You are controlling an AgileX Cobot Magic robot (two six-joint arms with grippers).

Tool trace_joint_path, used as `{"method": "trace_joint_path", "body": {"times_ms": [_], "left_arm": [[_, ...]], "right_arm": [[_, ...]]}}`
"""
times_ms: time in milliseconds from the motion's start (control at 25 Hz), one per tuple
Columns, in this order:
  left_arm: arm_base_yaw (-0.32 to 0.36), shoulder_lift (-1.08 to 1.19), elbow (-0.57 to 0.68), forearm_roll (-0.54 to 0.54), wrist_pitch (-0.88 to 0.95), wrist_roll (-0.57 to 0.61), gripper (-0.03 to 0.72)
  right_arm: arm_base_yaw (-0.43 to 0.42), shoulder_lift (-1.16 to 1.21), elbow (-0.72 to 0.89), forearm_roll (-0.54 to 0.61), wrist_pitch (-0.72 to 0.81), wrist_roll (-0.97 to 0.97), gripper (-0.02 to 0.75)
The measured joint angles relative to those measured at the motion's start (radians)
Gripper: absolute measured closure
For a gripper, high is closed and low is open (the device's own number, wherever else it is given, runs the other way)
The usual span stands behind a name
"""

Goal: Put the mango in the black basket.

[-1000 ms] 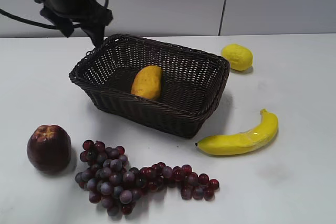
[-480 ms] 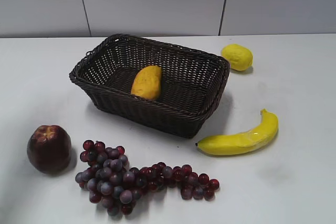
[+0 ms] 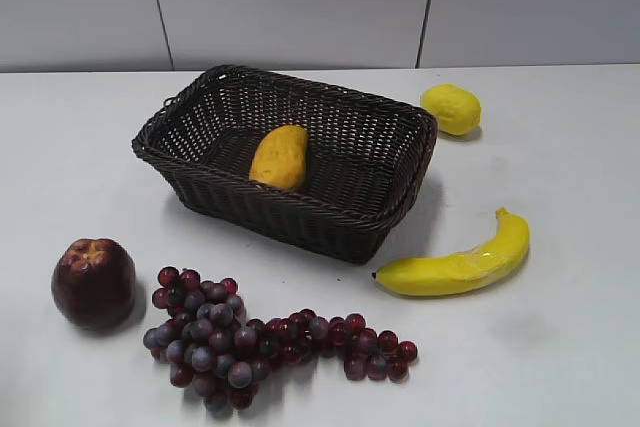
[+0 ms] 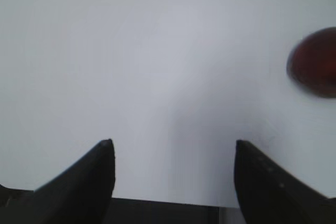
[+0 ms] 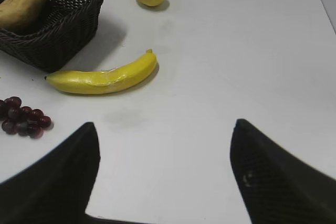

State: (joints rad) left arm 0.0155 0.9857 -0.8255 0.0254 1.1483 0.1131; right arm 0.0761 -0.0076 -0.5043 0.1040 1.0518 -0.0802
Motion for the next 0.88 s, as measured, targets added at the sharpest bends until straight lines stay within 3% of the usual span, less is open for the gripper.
{"method": "trace_joint_path", "body": {"times_ms": [320, 640, 880], "left_arm": [[0.000, -0.432, 0.248, -0.025, 0.015, 0.000, 0.150], [0.000, -0.817, 0.269, -0.025, 0.014, 0.000, 0.162], [0.000, -0.984, 0.276, -0.025, 0.021, 0.000, 0.168]], "right_arm": [[0.000, 0.000, 0.000, 0.000, 0.000, 0.000, 0.146], [0.000, 0.000, 0.000, 0.000, 0.000, 0.000, 0.146], [0.000, 0.000, 0.000, 0.001, 0.000, 0.000, 0.146]]}}
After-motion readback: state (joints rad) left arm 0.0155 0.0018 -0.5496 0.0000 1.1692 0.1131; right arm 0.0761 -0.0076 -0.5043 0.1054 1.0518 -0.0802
